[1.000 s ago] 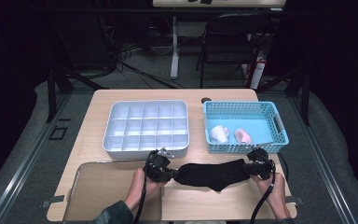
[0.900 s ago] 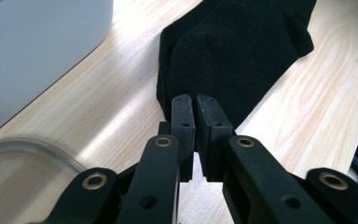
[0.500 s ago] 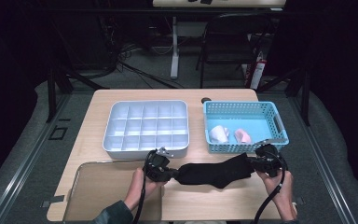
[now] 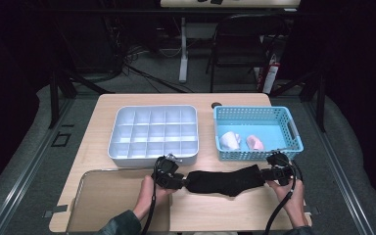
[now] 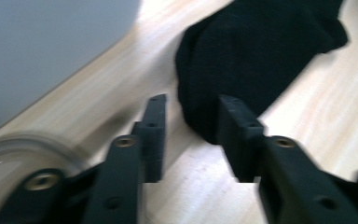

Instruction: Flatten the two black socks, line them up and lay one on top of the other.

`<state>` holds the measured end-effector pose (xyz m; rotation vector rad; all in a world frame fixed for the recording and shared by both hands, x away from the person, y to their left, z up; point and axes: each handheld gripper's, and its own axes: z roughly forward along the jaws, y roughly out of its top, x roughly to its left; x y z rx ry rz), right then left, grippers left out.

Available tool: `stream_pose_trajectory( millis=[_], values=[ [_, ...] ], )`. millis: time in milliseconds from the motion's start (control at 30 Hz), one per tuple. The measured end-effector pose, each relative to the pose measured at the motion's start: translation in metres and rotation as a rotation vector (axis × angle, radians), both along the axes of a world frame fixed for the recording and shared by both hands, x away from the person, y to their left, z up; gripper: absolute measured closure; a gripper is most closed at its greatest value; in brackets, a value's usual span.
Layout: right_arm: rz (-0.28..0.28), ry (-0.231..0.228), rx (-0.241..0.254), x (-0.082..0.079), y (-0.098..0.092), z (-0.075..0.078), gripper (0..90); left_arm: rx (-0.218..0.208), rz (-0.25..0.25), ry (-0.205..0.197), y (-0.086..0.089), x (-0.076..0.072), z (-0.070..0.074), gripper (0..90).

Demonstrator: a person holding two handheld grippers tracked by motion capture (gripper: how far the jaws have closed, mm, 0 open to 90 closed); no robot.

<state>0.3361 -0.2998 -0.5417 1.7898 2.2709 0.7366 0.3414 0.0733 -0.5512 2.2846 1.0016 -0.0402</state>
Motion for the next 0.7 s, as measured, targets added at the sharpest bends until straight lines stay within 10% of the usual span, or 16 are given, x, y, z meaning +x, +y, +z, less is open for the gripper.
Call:
stream_pose_trajectory(
  millis=[300, 700],
  values=[
    [-0.004, 0.034, 0.000, -0.003, 0.002, -0.009, 68.4, 0.017, -0.033, 0.004, -0.011, 0.000, -0.001, 54.8],
    [0.022, 0.037, -0.011, -0.005, 0.012, -0.012, 72.7, 0.025, -0.044, 0.021, -0.010, 0.000, -0.006, 76.5]
  ],
)
